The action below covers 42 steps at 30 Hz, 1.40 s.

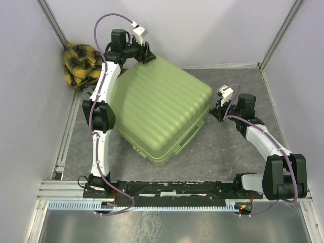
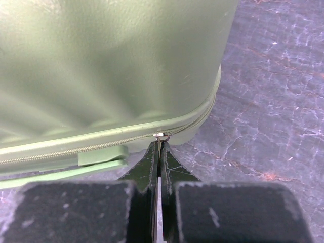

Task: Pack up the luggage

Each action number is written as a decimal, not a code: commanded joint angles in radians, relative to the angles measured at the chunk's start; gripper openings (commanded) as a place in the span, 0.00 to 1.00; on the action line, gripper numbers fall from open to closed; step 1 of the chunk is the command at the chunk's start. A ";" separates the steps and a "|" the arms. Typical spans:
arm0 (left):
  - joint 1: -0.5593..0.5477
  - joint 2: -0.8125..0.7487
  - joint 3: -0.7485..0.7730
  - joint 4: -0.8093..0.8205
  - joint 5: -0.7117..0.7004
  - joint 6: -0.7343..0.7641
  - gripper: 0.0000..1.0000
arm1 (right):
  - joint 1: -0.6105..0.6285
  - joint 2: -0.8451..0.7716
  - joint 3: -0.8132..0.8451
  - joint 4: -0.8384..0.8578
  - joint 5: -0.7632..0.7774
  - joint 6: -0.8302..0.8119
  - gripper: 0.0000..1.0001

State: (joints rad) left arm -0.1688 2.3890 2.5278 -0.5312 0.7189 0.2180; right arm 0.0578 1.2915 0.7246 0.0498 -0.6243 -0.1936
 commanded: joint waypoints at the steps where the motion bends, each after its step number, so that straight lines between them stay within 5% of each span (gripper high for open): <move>1: 0.080 -0.129 -0.068 -0.105 -0.073 -0.190 0.66 | 0.050 -0.049 -0.028 -0.054 -0.111 0.050 0.02; 11: 0.468 -0.808 -0.860 -0.225 -0.233 -0.315 0.77 | 0.060 -0.095 -0.052 -0.096 -0.106 0.040 0.02; 15: 0.535 -0.976 -1.089 -0.272 -0.194 -0.321 0.77 | 0.061 -0.114 -0.057 -0.117 -0.110 0.031 0.02; 21: 0.523 -1.079 -1.315 -0.139 0.062 -0.406 0.74 | 0.071 -0.131 -0.074 -0.109 -0.113 0.032 0.02; 31: 0.344 -0.792 -1.198 0.170 0.117 -0.473 0.59 | 0.166 -0.081 -0.073 0.025 -0.032 0.144 0.02; 37: 0.317 -0.519 -0.881 0.119 0.099 -0.399 0.51 | 0.255 -0.036 -0.039 0.119 0.061 0.225 0.02; 42: 0.315 -0.584 -0.753 0.024 -0.036 -0.236 0.61 | 0.279 -0.083 -0.079 0.130 0.117 0.270 0.02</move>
State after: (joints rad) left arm 0.2066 1.8706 1.7157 -0.4107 0.7227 -0.1986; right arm 0.2966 1.2251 0.6521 0.0788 -0.5457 0.0086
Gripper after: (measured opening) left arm 0.677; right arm 0.023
